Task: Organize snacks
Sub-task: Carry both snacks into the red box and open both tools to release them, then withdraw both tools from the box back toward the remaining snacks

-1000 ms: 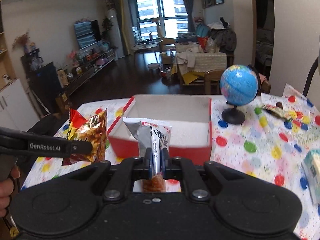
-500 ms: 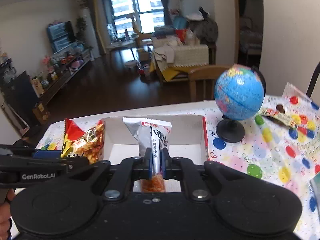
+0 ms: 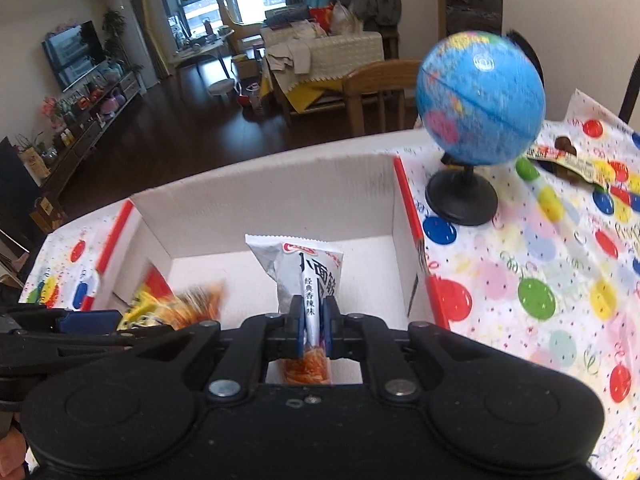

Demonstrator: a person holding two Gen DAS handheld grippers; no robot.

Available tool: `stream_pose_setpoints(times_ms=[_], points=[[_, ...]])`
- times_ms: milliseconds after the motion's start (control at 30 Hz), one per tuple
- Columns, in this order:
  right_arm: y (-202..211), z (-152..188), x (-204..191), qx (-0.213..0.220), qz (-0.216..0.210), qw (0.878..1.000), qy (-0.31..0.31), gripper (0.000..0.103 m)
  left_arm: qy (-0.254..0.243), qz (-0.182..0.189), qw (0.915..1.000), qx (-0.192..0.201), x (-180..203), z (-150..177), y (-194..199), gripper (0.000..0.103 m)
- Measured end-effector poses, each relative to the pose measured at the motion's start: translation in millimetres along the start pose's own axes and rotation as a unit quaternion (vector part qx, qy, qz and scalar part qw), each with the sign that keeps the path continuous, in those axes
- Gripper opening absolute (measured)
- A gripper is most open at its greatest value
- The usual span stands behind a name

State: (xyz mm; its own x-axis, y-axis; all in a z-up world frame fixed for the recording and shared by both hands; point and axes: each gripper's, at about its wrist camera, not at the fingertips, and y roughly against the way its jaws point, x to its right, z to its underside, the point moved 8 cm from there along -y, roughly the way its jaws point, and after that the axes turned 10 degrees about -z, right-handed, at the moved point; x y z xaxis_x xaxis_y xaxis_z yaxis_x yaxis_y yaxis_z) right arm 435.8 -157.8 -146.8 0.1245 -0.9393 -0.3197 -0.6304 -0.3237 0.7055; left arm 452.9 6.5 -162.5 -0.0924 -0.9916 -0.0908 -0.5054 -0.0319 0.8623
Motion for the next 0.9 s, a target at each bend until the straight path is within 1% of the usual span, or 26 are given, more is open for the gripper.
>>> stream_pose_setpoints(times_ms=[100,133,233,333,467,567,667,733,767,900], points=[[-7,6,3,-0.009,0.006,1.000,-0.007,0.009,-0.013,-0.006,0.9999,-0.002,4,2,-9,0.053],[-7,7,3,-0.011,0.008,1.000,-0.008,0.012,-0.016,-0.006,0.9999,-0.001,4,2,-9,0.053],[-4,10,2,-0.011,0.012,1.000,-0.014,0.018,-0.017,0.001,0.9999,0.001,4,2,-11,0.053],[0,11,2,-0.013,0.010,1.000,-0.014,0.019,-0.015,0.005,0.9999,0.005,2,2,-8,0.053],[10,12,-2,-0.011,0.005,1.000,-0.015,0.021,-0.016,0.010,0.9997,0.018,2,3,5,0.054],[20,13,-7,-0.005,0.001,1.000,-0.014,0.022,-0.018,0.005,0.9996,0.023,1,5,14,0.056],[33,13,-13,0.001,-0.002,1.000,-0.011,0.026,-0.015,0.005,0.9995,0.028,0,8,26,0.056],[42,13,-17,0.006,-0.008,1.000,-0.008,0.027,-0.014,0.003,0.9993,0.035,-1,11,37,0.059],[46,14,-19,0.009,-0.011,1.000,-0.006,0.029,-0.012,0.003,0.9992,0.038,-1,12,43,0.062],[64,16,-24,0.019,-0.024,1.000,-0.002,0.033,-0.007,-0.006,0.9985,0.054,0,17,68,0.063]])
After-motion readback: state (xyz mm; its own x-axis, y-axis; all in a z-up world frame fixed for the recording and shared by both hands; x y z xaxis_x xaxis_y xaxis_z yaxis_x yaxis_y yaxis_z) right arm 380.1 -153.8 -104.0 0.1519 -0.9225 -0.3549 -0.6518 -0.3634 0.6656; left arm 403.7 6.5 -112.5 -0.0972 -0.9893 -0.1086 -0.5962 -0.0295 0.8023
